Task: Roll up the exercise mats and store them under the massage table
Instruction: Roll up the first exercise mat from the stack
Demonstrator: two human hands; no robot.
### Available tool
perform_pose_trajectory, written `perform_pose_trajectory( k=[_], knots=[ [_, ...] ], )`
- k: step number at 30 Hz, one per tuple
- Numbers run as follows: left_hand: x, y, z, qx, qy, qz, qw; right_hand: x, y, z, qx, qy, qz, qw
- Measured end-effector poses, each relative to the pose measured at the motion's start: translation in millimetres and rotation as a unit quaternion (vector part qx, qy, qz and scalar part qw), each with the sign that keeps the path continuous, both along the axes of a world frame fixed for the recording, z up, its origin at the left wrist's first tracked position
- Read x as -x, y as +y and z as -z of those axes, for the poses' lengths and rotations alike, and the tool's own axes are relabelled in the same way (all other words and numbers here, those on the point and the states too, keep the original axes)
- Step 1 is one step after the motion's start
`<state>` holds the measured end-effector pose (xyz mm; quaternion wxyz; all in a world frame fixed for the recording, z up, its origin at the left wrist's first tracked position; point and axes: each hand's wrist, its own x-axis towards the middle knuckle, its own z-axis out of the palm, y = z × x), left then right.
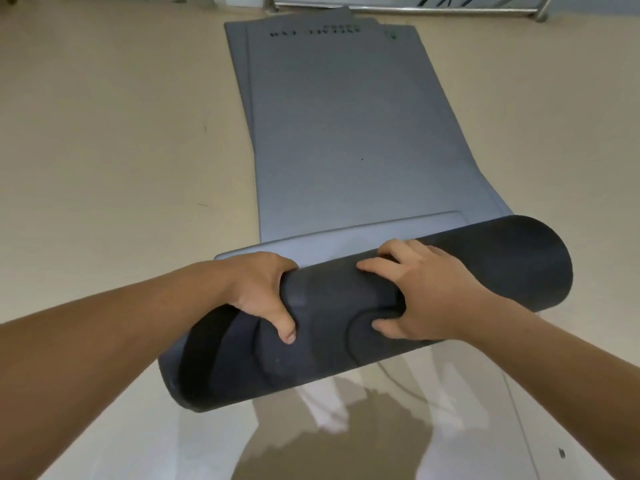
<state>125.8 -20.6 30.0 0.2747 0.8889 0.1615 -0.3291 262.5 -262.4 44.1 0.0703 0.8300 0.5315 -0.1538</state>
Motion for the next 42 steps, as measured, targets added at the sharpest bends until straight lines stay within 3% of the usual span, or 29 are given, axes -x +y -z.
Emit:
perform_pose_trajectory(
  k=[5, 9, 10, 14, 15, 19, 21, 23, 25, 27, 31, 36, 38, 40, 42],
  knots=[
    [34.6, -1.9, 12.8, -0.119, -0.147, -0.011, 0.982, 9.8, 15.3, 15.8, 0.062, -0.049, 0.000, 0.997],
    [70.4, -19.4, 31.7, -0.224, -0.348, 0.028, 0.910, -20.2, 39.9, 3.1, 0.055, 0.022, 0.020, 0.998],
    [75.8, -26.0, 35.1, -0.258, -0.343, 0.055, 0.902, -28.2, 48.2, -0.4, 0.059, 0.048, 0.036, 0.996],
    [79.9, -27.3, 39.5, -0.287, -0.133, 0.070, 0.946, -47.8, 75.9, -0.3, 0.053, 0.124, 0.083, 0.987],
    [78.0, -22.1, 41.3, -0.289, -0.123, 0.065, 0.947, -46.7, 79.2, 1.0, 0.045, 0.119, 0.086, 0.988],
    [62.0, 3.7, 40.8, -0.262, -0.148, 0.076, 0.951, -23.4, 71.0, 8.2, -0.067, -0.014, 0.082, 0.994],
    [50.0, 21.8, 34.7, -0.235, -0.147, 0.081, 0.957, -4.6, 61.2, 22.7, -0.184, -0.130, 0.059, 0.972],
    [36.7, 40.6, 26.5, -0.199, -0.131, 0.072, 0.968, 19.7, 57.1, 29.4, -0.198, -0.179, 0.073, 0.961],
    [26.9, 53.9, 19.7, -0.146, -0.117, 0.043, 0.981, 42.1, 56.8, 34.0, -0.073, -0.118, 0.131, 0.982],
    [23.7, 55.2, 18.1, -0.122, -0.112, 0.029, 0.986, 53.8, 52.9, 40.3, -0.011, -0.018, 0.185, 0.983],
    [34.1, 22.1, 20.5, -0.171, -0.124, 0.008, 0.977, 45.3, 48.5, 56.3, -0.079, 0.059, 0.205, 0.974],
    [31.6, -42.0, 24.1, -0.177, -0.101, -0.122, 0.971, -16.2, 29.5, 62.9, -0.202, 0.083, 0.079, 0.973],
    [32.3, -49.1, 27.7, -0.171, -0.092, -0.152, 0.969, -19.4, 29.4, 64.1, -0.228, 0.076, 0.128, 0.962],
    [38.6, -39.7, 30.7, -0.155, -0.097, -0.164, 0.969, -1.7, 30.8, 61.4, -0.258, 0.174, 0.276, 0.909],
    [49.5, -21.3, 35.0, -0.113, -0.115, -0.182, 0.970, 24.3, 32.1, 64.8, -0.278, 0.346, 0.381, 0.811]
  ],
)
